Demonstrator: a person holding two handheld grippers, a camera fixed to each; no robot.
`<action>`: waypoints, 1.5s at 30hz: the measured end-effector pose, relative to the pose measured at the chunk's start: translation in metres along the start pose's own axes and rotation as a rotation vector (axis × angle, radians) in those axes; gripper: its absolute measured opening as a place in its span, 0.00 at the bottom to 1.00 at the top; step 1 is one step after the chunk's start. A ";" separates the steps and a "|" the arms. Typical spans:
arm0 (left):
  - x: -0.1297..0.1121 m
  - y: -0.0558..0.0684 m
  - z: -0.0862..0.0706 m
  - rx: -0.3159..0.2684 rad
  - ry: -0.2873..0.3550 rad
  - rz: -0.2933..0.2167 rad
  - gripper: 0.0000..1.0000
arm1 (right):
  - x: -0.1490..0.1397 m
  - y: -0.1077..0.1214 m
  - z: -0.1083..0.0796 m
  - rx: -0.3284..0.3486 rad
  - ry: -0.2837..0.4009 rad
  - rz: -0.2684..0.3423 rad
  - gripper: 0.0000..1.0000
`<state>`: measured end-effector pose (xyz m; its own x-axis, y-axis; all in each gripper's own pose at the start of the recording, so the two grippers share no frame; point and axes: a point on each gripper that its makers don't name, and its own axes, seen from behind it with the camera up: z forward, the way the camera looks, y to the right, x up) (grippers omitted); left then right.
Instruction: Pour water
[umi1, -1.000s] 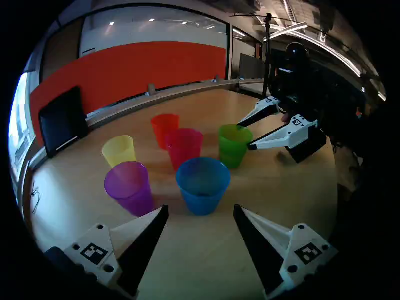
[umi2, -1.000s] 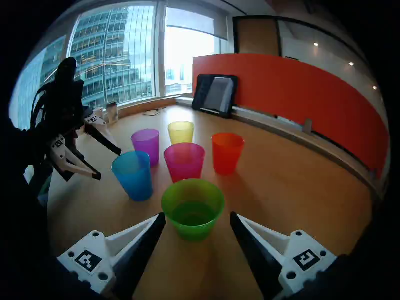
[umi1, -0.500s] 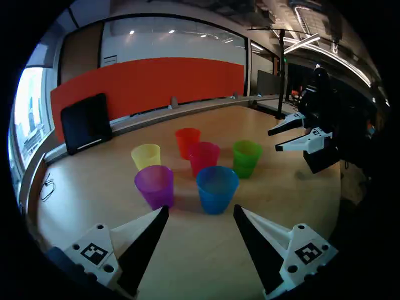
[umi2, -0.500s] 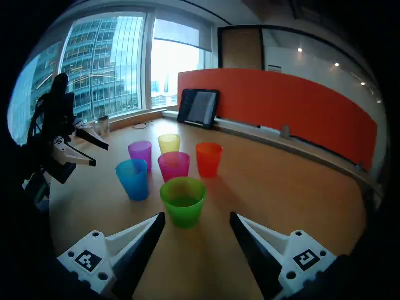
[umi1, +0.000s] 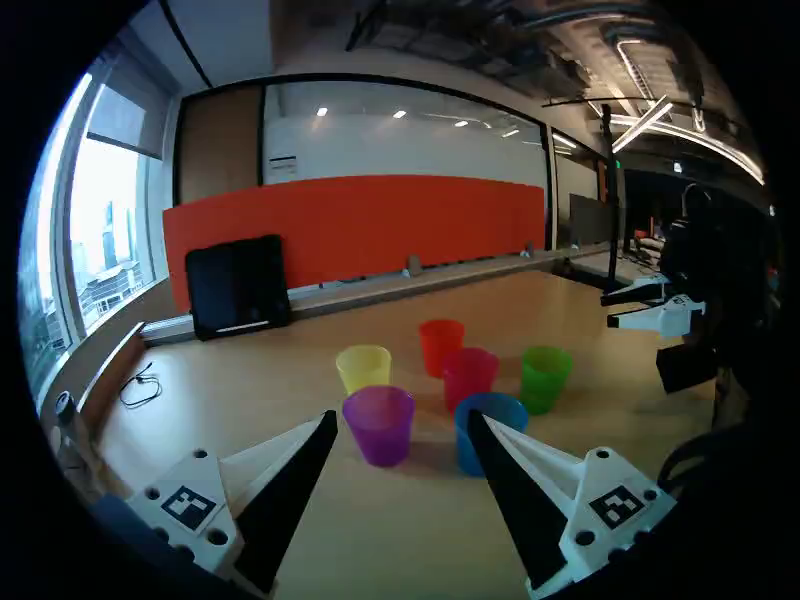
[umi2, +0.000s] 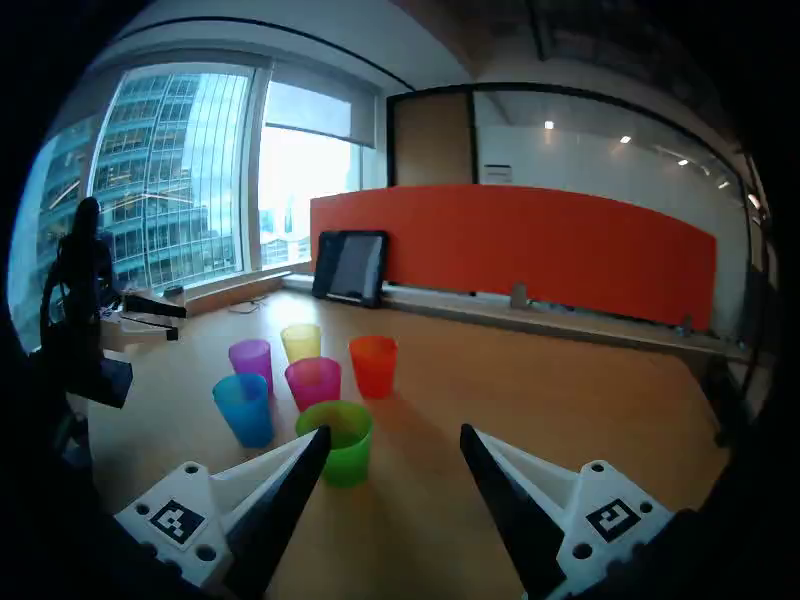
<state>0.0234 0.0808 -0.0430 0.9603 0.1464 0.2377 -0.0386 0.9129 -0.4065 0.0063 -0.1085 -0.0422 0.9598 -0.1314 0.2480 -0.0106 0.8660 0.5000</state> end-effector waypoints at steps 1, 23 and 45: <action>0.004 -0.003 0.000 0.015 0.016 -0.006 0.97 | 0.004 0.002 -0.001 -0.013 0.014 0.005 1.00; 0.063 -0.044 -0.011 0.307 0.271 0.005 0.97 | 0.075 0.067 -0.025 -0.423 0.300 -0.002 1.00; 0.061 -0.060 -0.010 0.423 0.348 0.014 0.96 | 0.073 0.072 -0.019 -0.521 0.293 -0.005 1.00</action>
<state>0.0870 0.0310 -0.0126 0.9908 0.0907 -0.1006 -0.0912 0.9958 -0.0005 0.0812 -0.0462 -0.0039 0.9977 -0.0616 -0.0296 0.0619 0.9980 0.0092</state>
